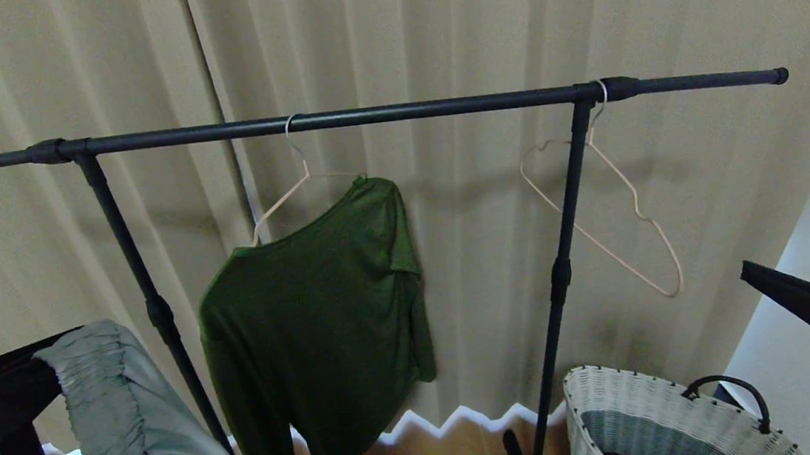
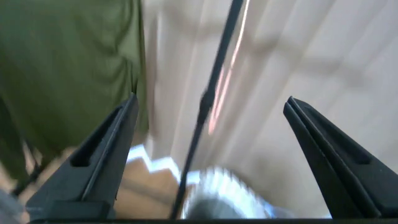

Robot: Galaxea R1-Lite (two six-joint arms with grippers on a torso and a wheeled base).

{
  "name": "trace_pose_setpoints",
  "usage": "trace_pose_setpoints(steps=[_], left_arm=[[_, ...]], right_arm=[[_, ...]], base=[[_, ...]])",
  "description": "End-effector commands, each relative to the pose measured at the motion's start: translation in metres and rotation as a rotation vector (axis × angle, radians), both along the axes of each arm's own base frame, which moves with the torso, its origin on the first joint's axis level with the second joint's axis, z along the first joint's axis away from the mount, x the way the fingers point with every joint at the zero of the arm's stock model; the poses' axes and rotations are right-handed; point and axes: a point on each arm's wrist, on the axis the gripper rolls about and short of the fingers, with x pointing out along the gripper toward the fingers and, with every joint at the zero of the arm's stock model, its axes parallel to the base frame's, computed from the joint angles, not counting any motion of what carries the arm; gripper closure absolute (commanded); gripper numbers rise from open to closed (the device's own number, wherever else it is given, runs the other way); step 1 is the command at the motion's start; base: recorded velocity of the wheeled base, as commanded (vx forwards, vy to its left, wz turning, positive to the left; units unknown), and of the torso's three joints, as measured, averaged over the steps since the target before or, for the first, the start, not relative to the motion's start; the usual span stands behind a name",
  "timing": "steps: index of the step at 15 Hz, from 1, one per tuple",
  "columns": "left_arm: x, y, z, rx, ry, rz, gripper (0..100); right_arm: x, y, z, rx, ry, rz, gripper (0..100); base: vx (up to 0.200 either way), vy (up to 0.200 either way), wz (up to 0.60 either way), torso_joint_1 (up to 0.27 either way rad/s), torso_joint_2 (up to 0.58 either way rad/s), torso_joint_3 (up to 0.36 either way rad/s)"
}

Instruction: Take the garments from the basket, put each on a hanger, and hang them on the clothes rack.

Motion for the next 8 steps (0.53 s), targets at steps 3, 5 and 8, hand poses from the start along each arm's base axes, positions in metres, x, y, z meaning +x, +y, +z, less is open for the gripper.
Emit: trace_pose_setpoints(steps=[3,5,8], left_arm=[[-0.002,0.001,-0.003,0.053,-0.039,-0.006,100],[-0.001,0.001,-0.002,0.047,-0.063,-0.004,100],[0.001,0.001,-0.003,0.047,-0.057,-0.004,100]], right_arm=[[-0.003,-0.007,0.011,-0.058,0.257,-0.115,0],[0.004,-0.006,0.012,-0.067,0.28,-0.131,0],[0.019,-0.003,0.01,-0.065,0.263,-0.122,0]], base=[[0.0,0.0,0.0,0.219,-0.51,-0.289],[0.0,0.0,0.0,0.183,-0.42,-0.234],[0.0,0.0,0.0,0.042,-0.09,-0.05]])
